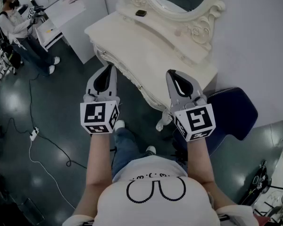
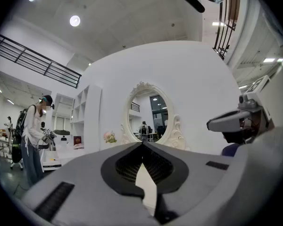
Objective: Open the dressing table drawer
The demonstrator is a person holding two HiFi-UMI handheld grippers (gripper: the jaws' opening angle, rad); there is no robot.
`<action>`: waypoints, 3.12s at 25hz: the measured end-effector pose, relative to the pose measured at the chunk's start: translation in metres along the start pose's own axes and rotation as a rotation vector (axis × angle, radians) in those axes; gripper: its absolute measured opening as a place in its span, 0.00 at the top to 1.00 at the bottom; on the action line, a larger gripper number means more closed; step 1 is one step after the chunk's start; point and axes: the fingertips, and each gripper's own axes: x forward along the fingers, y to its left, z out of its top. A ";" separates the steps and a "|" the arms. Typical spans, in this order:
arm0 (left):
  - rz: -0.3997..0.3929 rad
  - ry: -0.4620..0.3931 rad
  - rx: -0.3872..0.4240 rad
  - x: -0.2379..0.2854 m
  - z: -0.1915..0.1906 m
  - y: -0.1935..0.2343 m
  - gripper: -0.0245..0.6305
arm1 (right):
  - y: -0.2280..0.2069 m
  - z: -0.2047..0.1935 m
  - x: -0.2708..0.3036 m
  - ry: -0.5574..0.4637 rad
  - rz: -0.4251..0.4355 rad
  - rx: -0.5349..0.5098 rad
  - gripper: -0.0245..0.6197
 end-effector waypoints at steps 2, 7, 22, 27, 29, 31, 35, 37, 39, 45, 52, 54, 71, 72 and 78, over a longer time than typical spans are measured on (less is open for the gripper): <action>-0.015 0.004 -0.003 0.012 -0.004 0.010 0.96 | -0.001 -0.001 0.013 -0.002 -0.015 0.001 0.97; -0.057 0.004 -0.007 0.043 -0.011 0.042 0.96 | -0.001 -0.003 0.056 0.010 -0.044 -0.005 0.97; -0.271 0.021 -0.022 0.166 -0.035 0.212 0.96 | 0.025 -0.009 0.263 0.078 -0.184 0.029 0.97; -0.303 0.014 -0.048 0.193 -0.045 0.249 0.96 | 0.033 -0.016 0.305 0.126 -0.201 -0.002 0.97; -0.330 0.032 -0.053 0.201 -0.056 0.252 0.96 | 0.028 -0.024 0.312 0.150 -0.230 0.008 0.97; -0.353 0.055 -0.060 0.210 -0.065 0.255 0.96 | 0.022 -0.029 0.322 0.164 -0.258 0.016 0.97; -0.389 0.089 -0.093 0.232 -0.077 0.262 0.96 | 0.010 -0.038 0.343 0.177 -0.290 0.026 0.97; -0.403 0.104 -0.090 0.248 -0.086 0.264 0.96 | 0.001 -0.048 0.354 0.188 -0.302 0.037 0.97; -0.412 0.122 -0.083 0.266 -0.096 0.265 0.96 | -0.009 -0.059 0.365 0.197 -0.318 0.060 0.97; -0.441 0.177 -0.117 0.344 -0.117 0.276 0.96 | -0.050 -0.089 0.406 0.217 -0.380 0.140 0.97; -0.469 0.260 -0.112 0.434 -0.144 0.282 0.96 | -0.098 -0.124 0.449 0.270 -0.422 0.205 0.97; -0.491 0.284 -0.124 0.453 -0.154 0.281 0.96 | -0.109 -0.136 0.457 0.287 -0.435 0.230 0.97; -0.494 0.500 -0.100 0.527 -0.240 0.279 0.68 | -0.144 -0.189 0.468 0.426 -0.519 0.309 0.97; -0.511 0.511 -0.096 0.530 -0.244 0.278 0.68 | -0.144 -0.191 0.467 0.433 -0.531 0.316 0.97; -0.623 0.587 -0.056 0.551 -0.279 0.268 0.68 | -0.144 -0.215 0.474 0.471 -0.609 0.392 0.97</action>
